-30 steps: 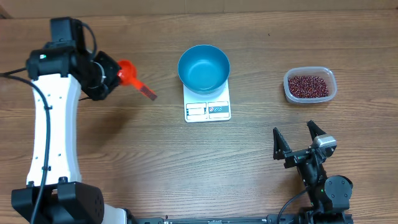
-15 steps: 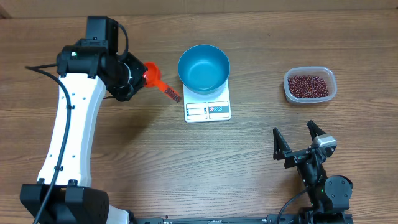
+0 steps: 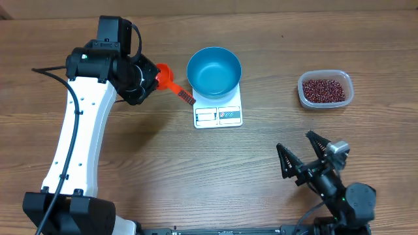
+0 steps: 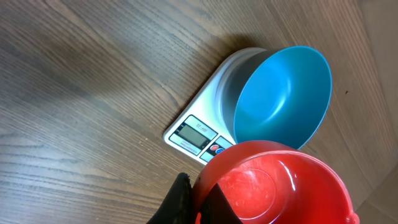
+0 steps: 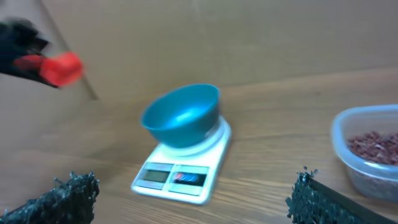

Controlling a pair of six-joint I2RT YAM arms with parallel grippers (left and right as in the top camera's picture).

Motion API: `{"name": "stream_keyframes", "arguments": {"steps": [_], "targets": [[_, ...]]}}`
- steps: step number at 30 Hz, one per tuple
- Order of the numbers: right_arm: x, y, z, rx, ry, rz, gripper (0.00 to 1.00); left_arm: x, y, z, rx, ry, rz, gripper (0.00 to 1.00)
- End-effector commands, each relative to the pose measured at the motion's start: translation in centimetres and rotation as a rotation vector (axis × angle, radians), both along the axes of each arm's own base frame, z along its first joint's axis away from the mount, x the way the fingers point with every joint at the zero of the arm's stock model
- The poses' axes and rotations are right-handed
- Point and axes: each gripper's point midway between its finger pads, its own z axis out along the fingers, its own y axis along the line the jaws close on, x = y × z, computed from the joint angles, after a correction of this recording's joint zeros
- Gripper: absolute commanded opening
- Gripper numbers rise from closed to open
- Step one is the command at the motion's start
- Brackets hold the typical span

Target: Scoop item into bowl and weigh 150g on scale

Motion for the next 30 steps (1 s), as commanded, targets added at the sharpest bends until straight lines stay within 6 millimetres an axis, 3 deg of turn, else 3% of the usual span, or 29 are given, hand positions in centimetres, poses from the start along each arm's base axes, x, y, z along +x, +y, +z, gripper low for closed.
{"name": "stream_keyframes", "arguments": {"steps": [1, 8, 13, 18, 24, 25, 26, 30], "targets": [[-1.9, 1.3, 5.6, 0.050, -0.038, 0.086, 1.00, 0.0, -0.2, 0.6, 0.000, -0.022, 0.009, 0.05], [-3.4, 2.8, 9.9, 0.090, 0.134, 0.187, 1.00, 0.0, -0.4, 0.6, -0.015, -0.016, 0.023, 0.04], [-2.6, 4.0, 10.4, 0.131, 0.323, 0.256, 1.00, 0.1, -1.1, 0.8, -0.024, -0.023, 0.021, 0.04], [-1.5, 5.9, 11.3, 0.171, 0.370, 0.401, 1.00, -0.1, -2.7, 0.9, -0.037, -0.023, 0.012, 0.05], [0.8, 6.3, 10.9, 0.290, 0.478, 0.398, 1.00, -0.7, -4.8, 0.7, -0.015, -0.010, 0.046, 0.04], [1.2, 6.3, 10.7, 0.297, 0.490, 0.395, 0.96, -0.9, -5.3, 0.7, -0.014, -0.007, 0.052, 0.04], [1.6, 6.3, 10.5, 0.307, 0.506, 0.392, 0.86, -1.1, -5.8, 0.6, -0.014, -0.004, 0.058, 0.04], [3.2, 6.4, 9.6, 0.373, 0.584, 0.370, 0.77, -1.5, -7.1, 0.6, -0.002, -0.005, 0.091, 0.04]]}}
